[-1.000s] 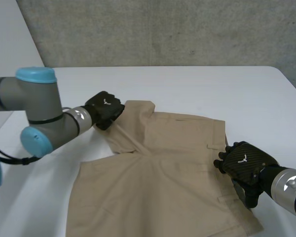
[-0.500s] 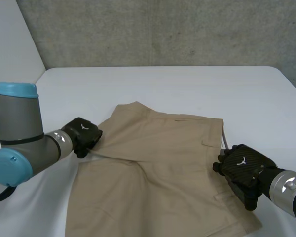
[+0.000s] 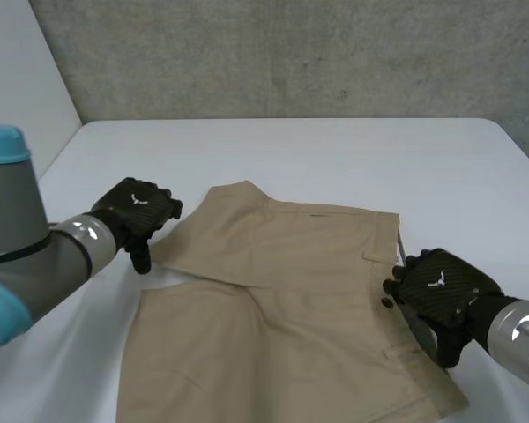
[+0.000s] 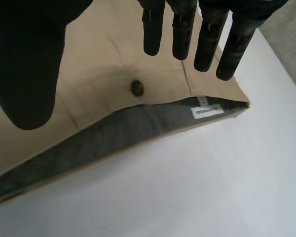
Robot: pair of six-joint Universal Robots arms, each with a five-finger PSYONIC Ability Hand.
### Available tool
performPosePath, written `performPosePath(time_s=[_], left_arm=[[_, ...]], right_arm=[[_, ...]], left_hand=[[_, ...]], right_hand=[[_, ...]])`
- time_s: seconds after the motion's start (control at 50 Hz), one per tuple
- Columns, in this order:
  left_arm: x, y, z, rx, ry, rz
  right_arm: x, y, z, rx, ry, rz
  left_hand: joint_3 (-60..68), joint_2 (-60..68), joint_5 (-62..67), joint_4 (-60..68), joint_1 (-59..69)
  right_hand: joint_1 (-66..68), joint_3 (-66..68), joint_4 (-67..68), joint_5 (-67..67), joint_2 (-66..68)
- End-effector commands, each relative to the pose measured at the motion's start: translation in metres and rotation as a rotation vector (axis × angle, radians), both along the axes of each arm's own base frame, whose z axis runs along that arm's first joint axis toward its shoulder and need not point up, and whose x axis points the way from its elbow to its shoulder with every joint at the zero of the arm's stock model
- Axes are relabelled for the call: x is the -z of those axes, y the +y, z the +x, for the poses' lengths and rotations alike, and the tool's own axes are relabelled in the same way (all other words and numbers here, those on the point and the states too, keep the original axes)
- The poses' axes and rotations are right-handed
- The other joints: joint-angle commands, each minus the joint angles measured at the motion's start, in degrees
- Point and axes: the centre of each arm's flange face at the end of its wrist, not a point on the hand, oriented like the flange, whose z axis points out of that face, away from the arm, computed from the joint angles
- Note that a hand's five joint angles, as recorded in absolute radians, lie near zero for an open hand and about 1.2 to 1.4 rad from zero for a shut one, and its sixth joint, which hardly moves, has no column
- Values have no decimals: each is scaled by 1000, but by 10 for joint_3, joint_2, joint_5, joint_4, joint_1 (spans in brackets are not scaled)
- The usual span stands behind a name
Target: Fold the shorts.
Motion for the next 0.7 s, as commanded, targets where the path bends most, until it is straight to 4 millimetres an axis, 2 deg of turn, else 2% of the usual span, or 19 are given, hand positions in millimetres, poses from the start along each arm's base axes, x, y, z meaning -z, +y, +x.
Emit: performPosePath(time_s=[0.02,0.12,0.26,0.52,0.7], left_arm=[[-15,44,13,-21,67,23],[-21,65,16,-21,158,62],[-20,75,18,-39,220,99],[-15,75,18,-40,223,100],[-17,73,17,-42,242,81]], right_arm=[[-1,31,1,-74,-29,140],[-2,47,4,-132,-66,197],[11,47,-10,-122,-34,216],[26,39,-24,-112,-54,188],[27,38,-22,-134,-95,181]], left_hand=[[2,6,8,7,-3],[4,8,9,9,-1],[4,8,9,9,-1],[4,8,9,9,-1],[4,8,9,9,-1]], right_hand=[[38,25,19,20,0],[41,28,22,23,3],[70,57,51,52,31],[125,112,106,107,87],[166,153,147,148,127]])
